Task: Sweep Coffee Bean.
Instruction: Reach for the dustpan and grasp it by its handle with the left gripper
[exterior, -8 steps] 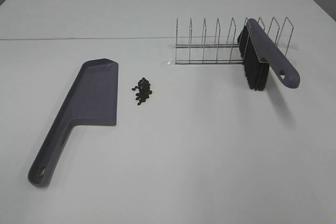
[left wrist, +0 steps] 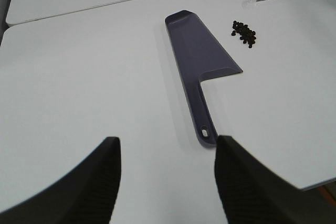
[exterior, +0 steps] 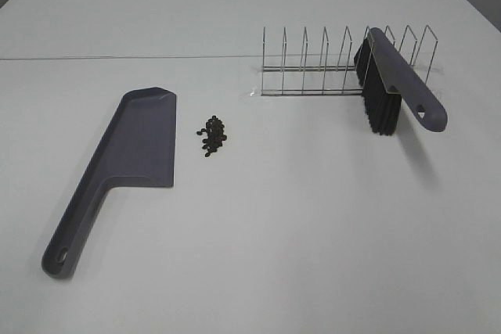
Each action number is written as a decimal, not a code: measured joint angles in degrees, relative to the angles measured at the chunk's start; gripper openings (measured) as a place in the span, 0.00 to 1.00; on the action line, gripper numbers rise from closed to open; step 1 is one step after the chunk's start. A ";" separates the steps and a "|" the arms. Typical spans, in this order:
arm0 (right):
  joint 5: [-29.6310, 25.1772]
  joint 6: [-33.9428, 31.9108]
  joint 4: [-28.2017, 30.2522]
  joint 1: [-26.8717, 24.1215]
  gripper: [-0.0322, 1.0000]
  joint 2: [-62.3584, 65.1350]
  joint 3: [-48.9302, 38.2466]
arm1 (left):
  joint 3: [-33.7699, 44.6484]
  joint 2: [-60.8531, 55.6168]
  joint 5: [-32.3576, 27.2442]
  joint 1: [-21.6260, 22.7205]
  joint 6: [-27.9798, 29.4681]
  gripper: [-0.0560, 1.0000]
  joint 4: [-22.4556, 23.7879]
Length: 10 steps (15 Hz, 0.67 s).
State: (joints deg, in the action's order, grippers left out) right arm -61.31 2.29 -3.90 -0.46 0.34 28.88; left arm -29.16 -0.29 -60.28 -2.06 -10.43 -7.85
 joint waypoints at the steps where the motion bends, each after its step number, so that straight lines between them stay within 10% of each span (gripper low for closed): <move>1: 0.00 0.00 0.00 0.00 0.84 0.00 0.00 | 0.00 0.00 0.00 0.00 0.00 0.55 0.00; 10: 0.00 0.00 0.00 0.00 0.84 0.00 0.00 | 0.00 0.00 0.00 0.00 0.00 0.55 0.00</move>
State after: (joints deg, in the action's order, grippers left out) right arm -61.31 2.29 -3.90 -0.46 0.34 28.88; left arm -29.16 -0.29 -60.28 -2.06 -10.43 -7.85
